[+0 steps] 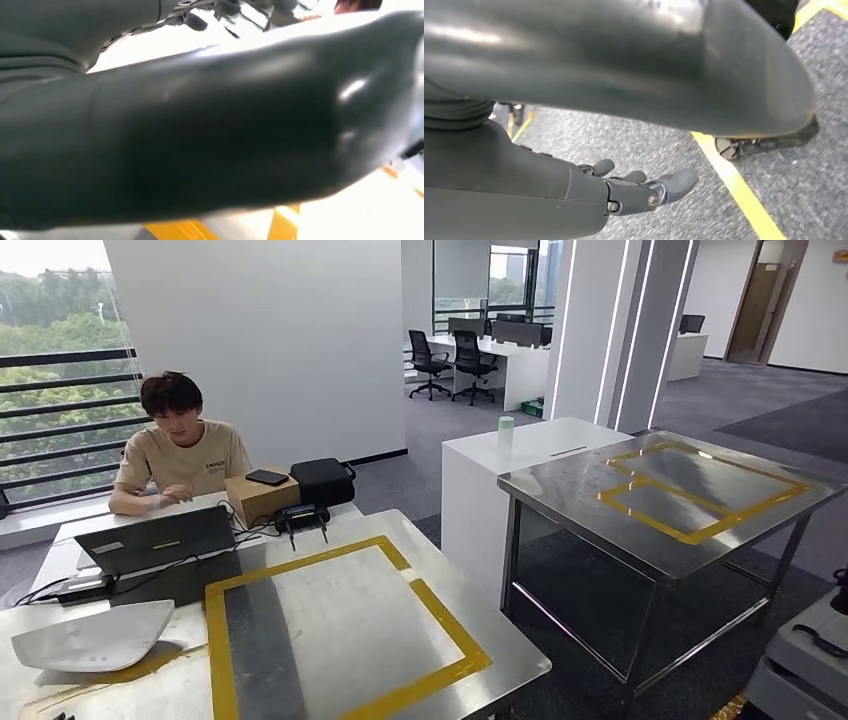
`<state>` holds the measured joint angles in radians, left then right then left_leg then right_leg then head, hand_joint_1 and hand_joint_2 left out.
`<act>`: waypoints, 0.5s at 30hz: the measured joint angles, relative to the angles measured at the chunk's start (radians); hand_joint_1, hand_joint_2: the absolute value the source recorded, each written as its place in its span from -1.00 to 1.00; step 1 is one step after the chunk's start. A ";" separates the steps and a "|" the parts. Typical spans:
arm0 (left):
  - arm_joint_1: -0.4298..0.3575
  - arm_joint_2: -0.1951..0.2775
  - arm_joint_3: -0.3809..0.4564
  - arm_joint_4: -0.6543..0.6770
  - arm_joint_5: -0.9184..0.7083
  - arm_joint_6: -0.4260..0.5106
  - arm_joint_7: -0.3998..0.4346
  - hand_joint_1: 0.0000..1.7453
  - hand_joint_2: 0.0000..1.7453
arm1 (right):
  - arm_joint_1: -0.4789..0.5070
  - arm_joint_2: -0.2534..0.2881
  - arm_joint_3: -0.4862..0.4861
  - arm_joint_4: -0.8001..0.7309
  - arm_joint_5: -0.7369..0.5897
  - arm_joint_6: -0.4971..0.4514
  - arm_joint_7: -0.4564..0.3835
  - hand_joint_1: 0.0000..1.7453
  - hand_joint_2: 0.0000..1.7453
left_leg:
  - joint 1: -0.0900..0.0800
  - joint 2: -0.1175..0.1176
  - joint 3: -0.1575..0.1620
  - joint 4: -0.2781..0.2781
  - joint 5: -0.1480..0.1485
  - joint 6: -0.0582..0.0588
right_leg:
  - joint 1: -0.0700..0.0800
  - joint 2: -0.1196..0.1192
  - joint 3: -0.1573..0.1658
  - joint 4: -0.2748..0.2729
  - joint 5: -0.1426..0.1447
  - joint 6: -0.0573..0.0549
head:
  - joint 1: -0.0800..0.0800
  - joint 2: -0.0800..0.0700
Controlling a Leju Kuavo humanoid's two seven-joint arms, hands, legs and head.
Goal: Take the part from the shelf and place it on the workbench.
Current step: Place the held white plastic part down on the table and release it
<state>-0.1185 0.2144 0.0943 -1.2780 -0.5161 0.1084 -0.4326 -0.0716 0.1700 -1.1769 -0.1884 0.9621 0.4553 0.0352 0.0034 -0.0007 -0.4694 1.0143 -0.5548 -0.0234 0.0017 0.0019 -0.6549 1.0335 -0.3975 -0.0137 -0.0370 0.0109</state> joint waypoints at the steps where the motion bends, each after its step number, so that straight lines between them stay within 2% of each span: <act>1: -0.001 0.000 0.000 0.002 0.000 0.002 0.000 -1.00 -1.00 | 0.001 0.000 0.000 0.000 0.000 0.000 0.000 -1.00 -1.00 | -0.002 0.000 -0.008 -0.003 0.007 0.008 | -0.002 0.001 -0.001 -0.003 0.010 0.007 | 0.000 0.000; 2: -0.002 0.000 0.000 0.003 0.000 0.003 0.000 -1.00 -1.00 | 0.002 0.000 0.000 0.000 0.000 0.000 0.000 -1.00 -1.00 | -0.003 0.003 -0.017 -0.005 0.017 0.017 | -0.004 0.002 -0.006 -0.001 0.010 0.013 | 0.000 0.000; 3: -0.003 0.000 -0.001 0.004 0.000 0.005 0.000 -1.00 -1.00 | 0.002 0.000 0.000 0.000 0.000 0.000 0.000 -1.00 -1.00 | -0.002 0.006 -0.027 -0.007 0.028 0.026 | -0.006 0.002 -0.013 0.012 -0.008 0.019 | 0.001 0.000; 4: -0.004 -0.001 -0.001 0.005 0.001 0.007 0.000 -1.00 -1.00 | 0.003 0.000 0.000 0.000 0.000 0.000 0.000 -1.00 -1.00 | 0.000 0.009 -0.039 -0.008 0.041 0.035 | -0.007 0.003 -0.025 0.044 -0.046 0.024 | 0.001 0.000; 5: -0.004 -0.001 -0.001 0.006 0.001 0.010 0.001 -1.00 -1.00 | 0.003 0.000 0.000 0.000 0.000 0.001 0.000 -1.00 -1.00 | 0.000 0.011 -0.052 -0.008 0.053 0.040 | -0.008 0.003 -0.040 0.094 -0.100 0.027 | 0.002 0.000; 6: -0.003 -0.002 -0.001 0.006 0.000 0.013 0.001 -1.00 -1.00 | 0.003 0.000 0.000 0.000 0.001 0.001 0.000 -1.00 -1.00 | -0.001 0.012 -0.066 -0.008 0.065 0.045 | -0.008 0.003 -0.055 0.157 -0.153 0.030 | 0.002 0.000; 7: -0.001 -0.003 -0.002 0.006 0.000 0.017 0.002 -1.00 -1.00 | 0.003 -0.001 0.000 0.000 0.001 0.002 0.000 -1.00 -1.00 | -0.002 0.013 -0.081 -0.007 0.078 0.047 | -0.008 0.003 -0.065 0.217 -0.188 0.031 | 0.002 0.000; 8: 0.002 -0.003 -0.002 0.006 -0.001 0.020 0.003 -1.00 -1.00 | 0.003 -0.002 0.000 0.000 0.001 0.003 0.000 -1.00 -1.00 | -0.003 0.014 -0.097 -0.006 0.091 0.047 | -0.008 0.003 -0.065 0.260 -0.199 0.032 | 0.002 0.000; 9: 0.004 -0.004 -0.003 0.007 -0.003 0.022 0.004 -1.00 -1.00 | 0.002 -0.003 0.000 0.000 0.001 0.003 0.000 -1.00 -1.00 | -0.004 0.015 -0.115 -0.003 0.105 0.046 | -0.007 0.003 -0.051 0.275 -0.186 0.031 | 0.002 0.000; 10: 0.007 -0.006 -0.004 0.007 -0.005 0.023 0.007 -1.00 -1.00 | 0.002 -0.004 0.000 0.000 0.001 0.003 0.000 -1.00 -1.00 | -0.004 0.015 -0.134 0.000 0.117 0.044 | -0.006 0.002 -0.022 0.257 -0.160 0.029 | 0.002 0.000; 11: 0.010 -0.007 -0.005 0.007 -0.009 0.025 0.009 -1.00 -1.00 | 0.002 -0.006 0.000 0.000 0.002 0.002 0.000 -1.00 -1.00 | -0.004 0.015 -0.152 0.004 0.129 0.042 | -0.004 0.002 0.027 0.207 -0.136 0.025 | 0.002 0.000; 12: 0.012 -0.008 -0.006 0.007 -0.013 0.026 0.012 -1.00 -1.00 | 0.001 -0.007 0.000 0.000 0.002 0.002 0.000 -1.00 -1.00 | -0.004 0.015 -0.168 0.008 0.140 0.038 | -0.001 0.002 0.085 0.133 -0.132 0.020 | 0.003 0.000; 13: 0.013 -0.009 -0.006 0.007 -0.017 0.026 0.014 -1.00 -1.00 | 0.000 -0.009 0.000 0.000 0.002 0.002 0.000 -1.00 -1.00 | -0.004 0.015 -0.178 0.012 0.149 0.033 | 0.002 0.002 0.134 0.065 -0.139 0.015 | 0.003 0.000; 14: 0.014 -0.009 -0.007 0.007 -0.020 0.026 0.015 -1.00 -1.00 | -0.002 -0.010 0.000 0.000 0.003 0.002 0.000 -1.00 -1.00 | -0.004 0.016 -0.184 0.014 0.158 0.027 | 0.005 0.002 0.167 0.012 -0.152 0.010 | 0.003 0.000; 15: 0.014 -0.010 -0.008 0.007 -0.021 0.026 0.017 -1.00 -1.00 | -0.003 -0.011 0.000 0.000 0.004 0.002 0.000 -1.00 -1.00 | -0.003 0.017 -0.186 0.013 0.167 0.021 | 0.009 0.002 0.180 -0.016 -0.163 0.004 | 0.003 0.000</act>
<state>-0.1041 0.2042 0.0864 -1.2707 -0.5373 0.1345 -0.4160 -0.0743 0.1587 -1.1772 -0.1884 0.9662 0.4577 0.0348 0.0007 0.0161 -0.6553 1.0277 -0.3876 -0.0028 0.0104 0.0040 -0.4753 1.0176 -0.5601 -0.0097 -0.0344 0.0111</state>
